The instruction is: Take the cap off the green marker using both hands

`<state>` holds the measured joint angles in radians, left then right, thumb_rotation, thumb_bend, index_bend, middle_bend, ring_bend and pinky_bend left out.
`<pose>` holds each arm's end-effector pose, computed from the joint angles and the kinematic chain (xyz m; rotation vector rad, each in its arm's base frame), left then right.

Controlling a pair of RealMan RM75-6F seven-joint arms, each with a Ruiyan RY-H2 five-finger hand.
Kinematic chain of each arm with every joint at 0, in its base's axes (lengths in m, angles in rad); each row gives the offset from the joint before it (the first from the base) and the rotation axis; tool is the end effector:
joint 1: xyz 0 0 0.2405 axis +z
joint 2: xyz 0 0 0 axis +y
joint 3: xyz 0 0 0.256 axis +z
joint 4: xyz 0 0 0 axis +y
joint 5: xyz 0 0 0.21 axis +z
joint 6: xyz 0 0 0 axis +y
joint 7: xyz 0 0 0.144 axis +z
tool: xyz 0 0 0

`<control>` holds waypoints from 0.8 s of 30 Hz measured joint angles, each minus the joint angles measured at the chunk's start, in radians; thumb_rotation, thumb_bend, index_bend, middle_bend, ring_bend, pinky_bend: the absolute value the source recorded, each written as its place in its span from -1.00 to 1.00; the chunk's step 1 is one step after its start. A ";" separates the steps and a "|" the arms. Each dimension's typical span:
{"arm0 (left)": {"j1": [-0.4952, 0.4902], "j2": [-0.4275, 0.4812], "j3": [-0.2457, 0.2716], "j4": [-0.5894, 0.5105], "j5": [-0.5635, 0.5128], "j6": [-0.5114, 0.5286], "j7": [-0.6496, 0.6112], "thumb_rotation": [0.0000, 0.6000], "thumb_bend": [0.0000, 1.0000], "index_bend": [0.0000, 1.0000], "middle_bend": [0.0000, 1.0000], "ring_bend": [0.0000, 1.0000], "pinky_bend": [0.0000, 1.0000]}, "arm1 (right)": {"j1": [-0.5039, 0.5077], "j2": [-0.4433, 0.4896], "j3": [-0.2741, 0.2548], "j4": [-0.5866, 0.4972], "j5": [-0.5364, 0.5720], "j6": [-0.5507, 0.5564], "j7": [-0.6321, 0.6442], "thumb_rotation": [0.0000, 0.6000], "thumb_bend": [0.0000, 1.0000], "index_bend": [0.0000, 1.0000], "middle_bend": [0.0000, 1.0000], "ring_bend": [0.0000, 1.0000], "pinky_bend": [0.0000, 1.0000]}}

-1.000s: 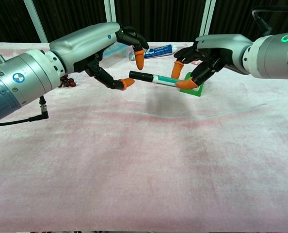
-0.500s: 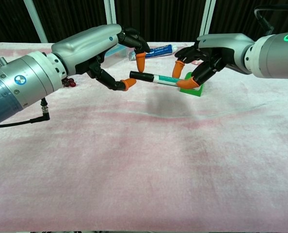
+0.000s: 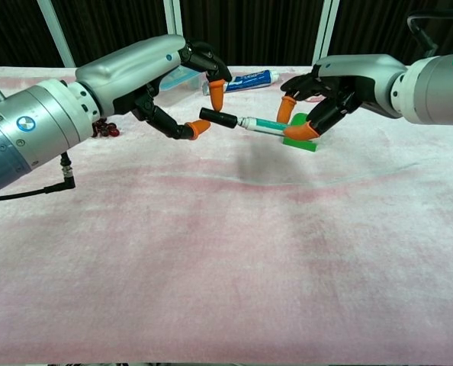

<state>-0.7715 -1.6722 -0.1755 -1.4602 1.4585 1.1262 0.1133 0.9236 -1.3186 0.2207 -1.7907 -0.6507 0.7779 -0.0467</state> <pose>-0.0754 0.3162 -0.0307 -1.9381 -0.8481 -1.4018 -0.0968 -0.3443 0.0151 1.7302 -1.6633 0.9918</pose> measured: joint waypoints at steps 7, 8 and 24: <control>0.008 0.018 -0.006 -0.014 0.005 0.018 -0.023 1.00 -0.12 0.06 -0.53 -1.00 -0.88 | -0.013 0.007 -0.005 0.011 -0.008 0.004 0.010 1.00 -0.12 0.73 -1.00 -0.98 -0.68; 0.010 0.026 -0.008 -0.019 0.006 0.020 -0.031 1.00 -0.12 0.05 -0.53 -1.00 -0.88 | -0.016 0.008 -0.005 0.012 -0.008 0.005 0.011 1.00 -0.12 0.73 -1.00 -0.98 -0.68; 0.088 0.138 0.035 -0.014 -0.001 0.042 -0.195 1.00 -0.15 0.03 -0.54 -1.00 -0.88 | -0.073 0.017 -0.077 0.075 -0.070 0.050 -0.028 1.00 -0.13 0.74 -1.00 -0.98 -0.68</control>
<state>-0.6836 -1.5346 -0.1403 -1.4743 1.4573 1.1684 -0.0814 0.8502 -1.3013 0.1441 -1.7156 -0.7207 0.8276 -0.0751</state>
